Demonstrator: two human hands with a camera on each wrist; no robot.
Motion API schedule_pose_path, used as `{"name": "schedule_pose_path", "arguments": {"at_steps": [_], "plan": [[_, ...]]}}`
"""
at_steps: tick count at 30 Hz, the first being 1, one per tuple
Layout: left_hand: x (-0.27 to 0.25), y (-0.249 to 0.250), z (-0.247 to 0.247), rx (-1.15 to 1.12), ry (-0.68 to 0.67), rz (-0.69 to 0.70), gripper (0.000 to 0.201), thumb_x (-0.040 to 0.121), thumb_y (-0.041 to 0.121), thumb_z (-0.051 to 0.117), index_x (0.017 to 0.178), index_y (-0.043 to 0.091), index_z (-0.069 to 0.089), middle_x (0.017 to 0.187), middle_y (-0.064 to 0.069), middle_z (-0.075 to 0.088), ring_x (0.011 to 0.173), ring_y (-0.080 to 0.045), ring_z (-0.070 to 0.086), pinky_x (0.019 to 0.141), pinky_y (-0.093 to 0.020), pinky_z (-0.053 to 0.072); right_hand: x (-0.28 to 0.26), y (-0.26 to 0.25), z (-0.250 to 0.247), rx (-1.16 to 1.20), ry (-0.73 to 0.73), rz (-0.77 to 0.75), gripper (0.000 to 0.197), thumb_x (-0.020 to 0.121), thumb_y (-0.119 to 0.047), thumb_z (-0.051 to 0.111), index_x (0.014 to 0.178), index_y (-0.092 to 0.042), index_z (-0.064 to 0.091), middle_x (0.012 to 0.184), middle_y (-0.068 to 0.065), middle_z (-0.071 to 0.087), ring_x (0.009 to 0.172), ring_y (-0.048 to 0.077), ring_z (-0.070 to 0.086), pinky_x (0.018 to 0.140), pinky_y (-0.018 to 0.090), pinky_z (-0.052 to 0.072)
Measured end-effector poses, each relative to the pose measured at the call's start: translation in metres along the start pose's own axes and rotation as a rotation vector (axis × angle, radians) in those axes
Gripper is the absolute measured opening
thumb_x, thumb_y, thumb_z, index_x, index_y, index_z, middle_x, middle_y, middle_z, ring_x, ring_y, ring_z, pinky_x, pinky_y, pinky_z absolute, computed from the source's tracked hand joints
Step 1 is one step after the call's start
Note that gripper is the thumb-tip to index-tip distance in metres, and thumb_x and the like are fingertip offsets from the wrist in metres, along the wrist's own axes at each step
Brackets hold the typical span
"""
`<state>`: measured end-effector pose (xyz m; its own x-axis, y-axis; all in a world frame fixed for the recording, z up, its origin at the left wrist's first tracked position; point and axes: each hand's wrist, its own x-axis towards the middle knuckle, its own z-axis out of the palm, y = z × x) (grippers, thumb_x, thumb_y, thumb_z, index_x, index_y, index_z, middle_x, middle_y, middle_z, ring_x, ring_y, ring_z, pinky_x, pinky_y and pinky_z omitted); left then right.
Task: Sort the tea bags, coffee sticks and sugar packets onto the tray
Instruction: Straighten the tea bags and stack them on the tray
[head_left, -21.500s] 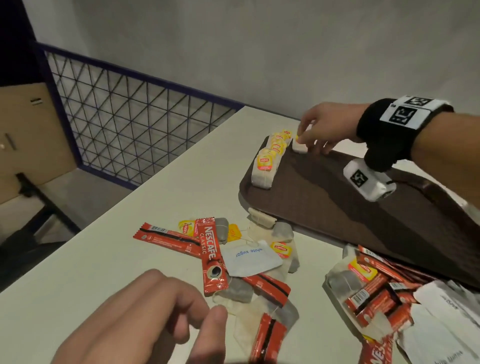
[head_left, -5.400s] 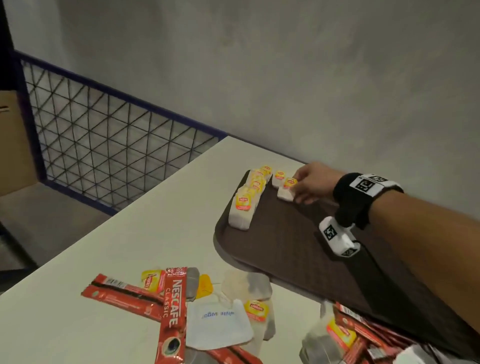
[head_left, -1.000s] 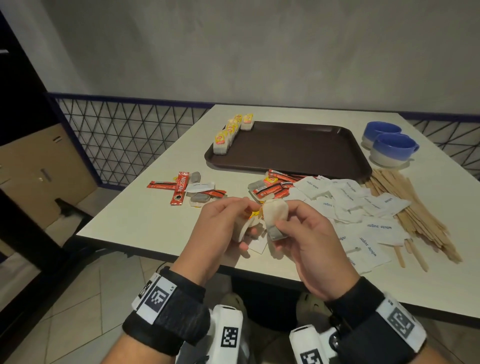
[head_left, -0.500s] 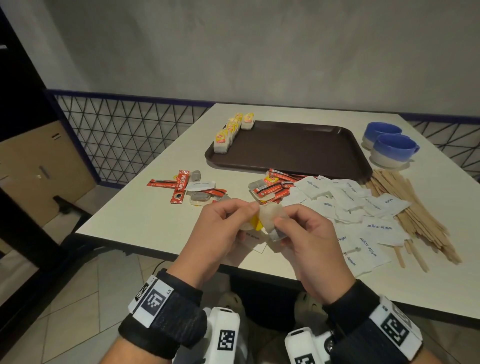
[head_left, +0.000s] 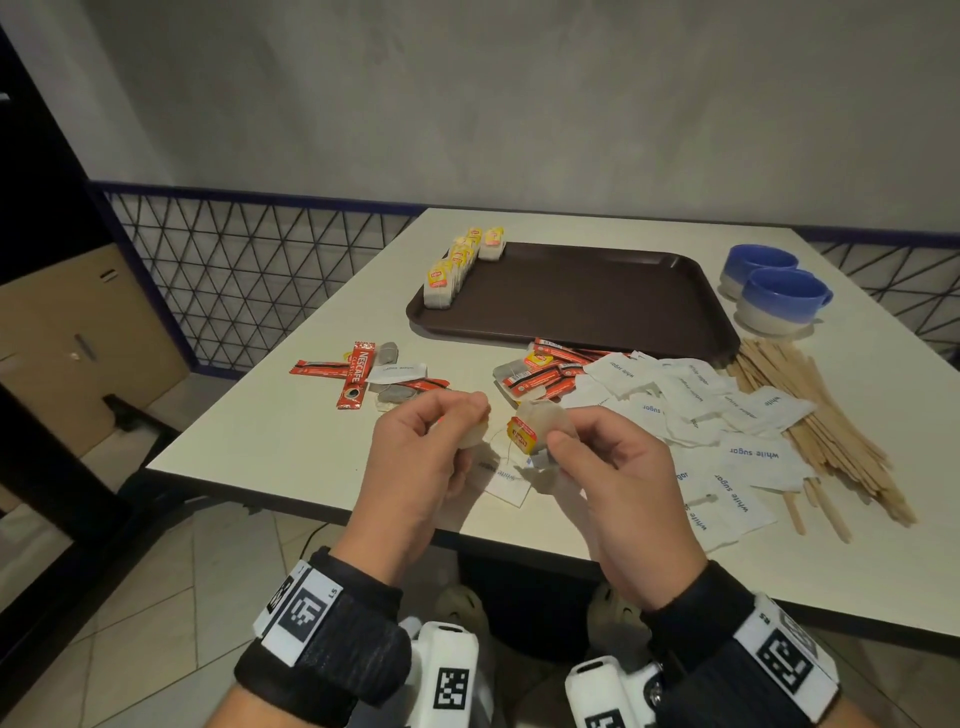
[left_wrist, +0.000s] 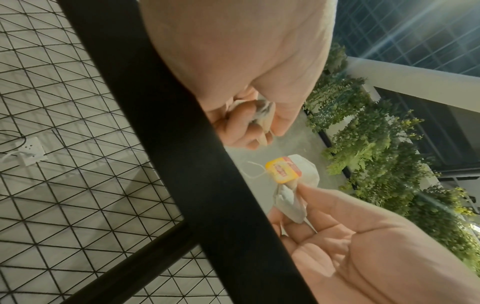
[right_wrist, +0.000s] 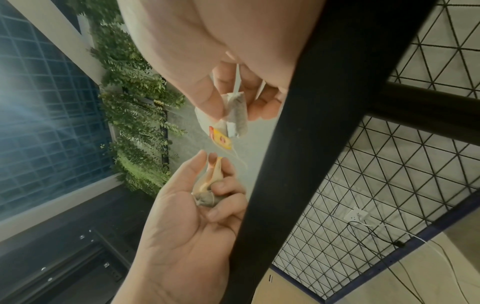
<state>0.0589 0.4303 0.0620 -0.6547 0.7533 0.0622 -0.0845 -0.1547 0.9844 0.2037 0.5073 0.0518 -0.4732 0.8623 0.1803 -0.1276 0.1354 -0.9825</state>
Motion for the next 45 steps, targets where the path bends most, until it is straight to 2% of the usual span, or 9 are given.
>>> {"name": "schedule_pose_path", "arguments": {"at_steps": [3,8,11,15,23,28,31,38,45], "plan": [[-0.002,0.001,0.002,-0.014,0.017,-0.029,0.018,0.087,0.04,0.074,0.076,0.026,0.08,0.075,0.007,0.064,0.063,-0.005,0.054,0.057,-0.024,0.041,0.0,-0.002,-0.001,0.097,-0.036,0.047,0.017,0.094,-0.001,0.06,0.088,-0.006,0.076,0.088,0.013,0.073,0.081,0.016,0.067,0.075,0.029,0.056],[-0.004,0.005,0.001,0.151,-0.186,0.051,0.025,0.076,0.054,0.069,0.077,0.032,0.08,0.072,0.015,0.067,0.066,-0.005,0.054,0.06,-0.019,0.04,0.001,-0.005,-0.004,0.149,-0.135,0.082,0.013,0.094,0.0,0.06,0.09,0.007,0.071,0.086,0.03,0.065,0.076,0.024,0.061,0.069,0.036,0.052],[-0.003,0.004,0.0,0.19,-0.207,0.059,0.022,0.078,0.049,0.071,0.082,0.029,0.081,0.076,0.013,0.069,0.068,-0.005,0.056,0.059,-0.017,0.041,0.001,-0.005,-0.001,0.128,-0.136,0.067,0.011,0.095,-0.005,0.064,0.096,0.0,0.074,0.088,0.027,0.067,0.077,0.024,0.063,0.07,0.038,0.055],[0.0,-0.002,0.0,0.117,-0.108,0.051,0.024,0.075,0.045,0.075,0.082,0.023,0.081,0.071,0.012,0.067,0.063,-0.006,0.052,0.056,-0.016,0.038,0.0,-0.003,0.002,0.175,0.003,0.028,0.015,0.089,-0.006,0.072,0.103,-0.01,0.071,0.084,0.004,0.068,0.075,0.014,0.062,0.066,0.028,0.054],[0.0,-0.007,0.0,0.109,-0.082,0.103,0.02,0.078,0.043,0.076,0.08,0.023,0.08,0.06,0.018,0.059,0.056,-0.003,0.051,0.05,-0.012,0.038,-0.002,-0.005,0.003,0.0,-0.041,-0.029,0.004,0.086,-0.005,0.076,0.087,-0.008,0.078,0.084,0.023,0.066,0.072,0.016,0.058,0.071,0.027,0.052],[0.0,-0.008,-0.001,0.124,-0.076,0.109,0.022,0.077,0.046,0.077,0.082,0.025,0.08,0.065,0.018,0.061,0.063,-0.006,0.049,0.058,-0.025,0.037,-0.002,-0.003,0.005,-0.107,-0.065,-0.033,0.004,0.089,-0.011,0.075,0.086,-0.009,0.077,0.083,0.013,0.072,0.08,0.028,0.065,0.077,0.035,0.056],[0.0,-0.007,-0.002,0.061,-0.06,0.111,0.019,0.077,0.045,0.076,0.079,0.026,0.081,0.068,0.012,0.063,0.059,-0.006,0.047,0.052,-0.02,0.036,-0.001,-0.005,0.004,-0.046,-0.071,0.026,0.008,0.09,-0.005,0.071,0.084,0.0,0.07,0.072,0.009,0.065,0.065,0.015,0.058,0.062,0.028,0.051],[0.0,-0.005,-0.01,-0.116,-0.037,0.065,0.016,0.081,0.032,0.075,0.084,0.016,0.079,0.062,0.004,0.053,0.055,-0.011,0.04,0.044,-0.017,0.033,0.005,-0.002,0.004,-0.015,-0.027,0.191,0.009,0.092,0.004,0.054,0.085,0.01,0.055,0.071,0.037,0.058,0.05,0.023,0.057,0.054,0.039,0.048],[-0.002,-0.005,-0.013,-0.139,-0.093,0.069,0.019,0.079,0.036,0.075,0.081,0.018,0.078,0.061,0.002,0.048,0.057,-0.012,0.037,0.046,-0.019,0.033,0.008,-0.003,0.004,-0.054,-0.053,0.231,0.004,0.09,0.004,0.059,0.088,0.006,0.06,0.064,0.026,0.064,0.048,0.031,0.055,0.052,0.04,0.051]]}}
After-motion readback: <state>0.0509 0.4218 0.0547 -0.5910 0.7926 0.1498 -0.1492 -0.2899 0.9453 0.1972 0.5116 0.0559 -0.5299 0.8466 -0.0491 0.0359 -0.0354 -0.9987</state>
